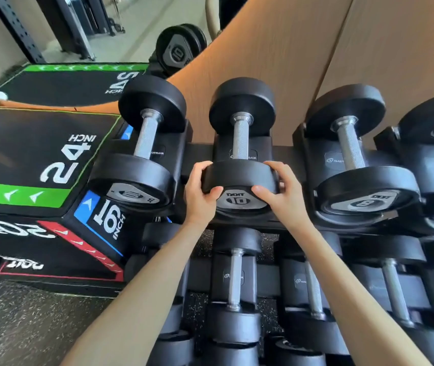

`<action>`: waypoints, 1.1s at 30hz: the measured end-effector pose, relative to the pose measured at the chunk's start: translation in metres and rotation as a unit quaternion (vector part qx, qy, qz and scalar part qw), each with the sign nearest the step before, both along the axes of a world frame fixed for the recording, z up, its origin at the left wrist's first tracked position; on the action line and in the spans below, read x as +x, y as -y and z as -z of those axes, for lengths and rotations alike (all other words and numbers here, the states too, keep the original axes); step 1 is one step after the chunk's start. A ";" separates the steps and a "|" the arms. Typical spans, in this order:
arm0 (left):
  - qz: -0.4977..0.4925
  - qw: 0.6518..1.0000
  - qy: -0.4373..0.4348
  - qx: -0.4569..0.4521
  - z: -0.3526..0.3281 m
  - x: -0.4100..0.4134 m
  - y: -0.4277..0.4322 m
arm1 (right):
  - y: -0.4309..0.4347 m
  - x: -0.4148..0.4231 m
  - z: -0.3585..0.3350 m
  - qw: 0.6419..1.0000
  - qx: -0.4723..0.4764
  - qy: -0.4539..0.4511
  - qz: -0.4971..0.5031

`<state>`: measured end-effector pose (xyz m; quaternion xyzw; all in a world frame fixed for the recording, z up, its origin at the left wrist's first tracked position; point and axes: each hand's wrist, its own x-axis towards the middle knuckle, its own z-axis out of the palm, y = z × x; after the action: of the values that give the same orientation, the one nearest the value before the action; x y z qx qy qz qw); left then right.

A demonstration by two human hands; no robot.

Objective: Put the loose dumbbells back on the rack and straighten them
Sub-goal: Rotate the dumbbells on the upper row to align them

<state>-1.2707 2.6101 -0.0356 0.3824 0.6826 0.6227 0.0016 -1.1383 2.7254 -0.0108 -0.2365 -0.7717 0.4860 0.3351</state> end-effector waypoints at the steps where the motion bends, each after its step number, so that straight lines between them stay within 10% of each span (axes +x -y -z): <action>1: 0.004 1.000 0.003 -0.006 0.000 0.000 0.000 | 0.001 0.001 0.000 1.000 -0.004 -0.003 0.003; 11: 0.079 0.987 -0.011 -0.143 -0.018 0.005 0.015 | 0.010 0.022 0.001 0.999 -0.035 0.034 0.004; 19: 0.073 0.934 -0.214 -0.276 -0.038 -0.007 0.071 | 0.029 0.034 -0.018 0.987 0.035 0.149 0.043; 33: 0.118 0.829 -0.454 -0.306 -0.006 -0.076 0.207 | 0.162 0.029 0.031 0.850 0.289 0.394 0.199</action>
<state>-1.3468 2.4027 -0.0294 0.6794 0.7118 0.1336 -0.1177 -1.1098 2.5639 -0.0413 -0.4489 -0.8811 0.0299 0.1456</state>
